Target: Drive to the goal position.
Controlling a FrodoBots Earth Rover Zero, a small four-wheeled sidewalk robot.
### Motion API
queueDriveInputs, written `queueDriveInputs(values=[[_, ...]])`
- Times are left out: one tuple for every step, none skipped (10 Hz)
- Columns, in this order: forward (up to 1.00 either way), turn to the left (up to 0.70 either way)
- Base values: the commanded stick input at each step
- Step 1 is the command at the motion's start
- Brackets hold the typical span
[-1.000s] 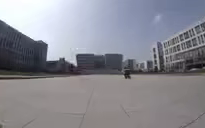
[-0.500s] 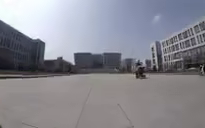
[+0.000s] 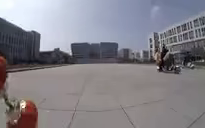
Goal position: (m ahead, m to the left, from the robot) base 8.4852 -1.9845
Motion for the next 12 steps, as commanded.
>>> queueDriveInputs(values=[[1.00, 0.00], [1.00, 0.00], [1.00, 0.00], [1.00, 0.00], [1.00, 0.00], [1.00, 0.00], [1.00, 0.00], [1.00, 0.00], [1.00, 0.00], [1.00, 0.00], [1.00, 0.00], [1.00, 0.00]])
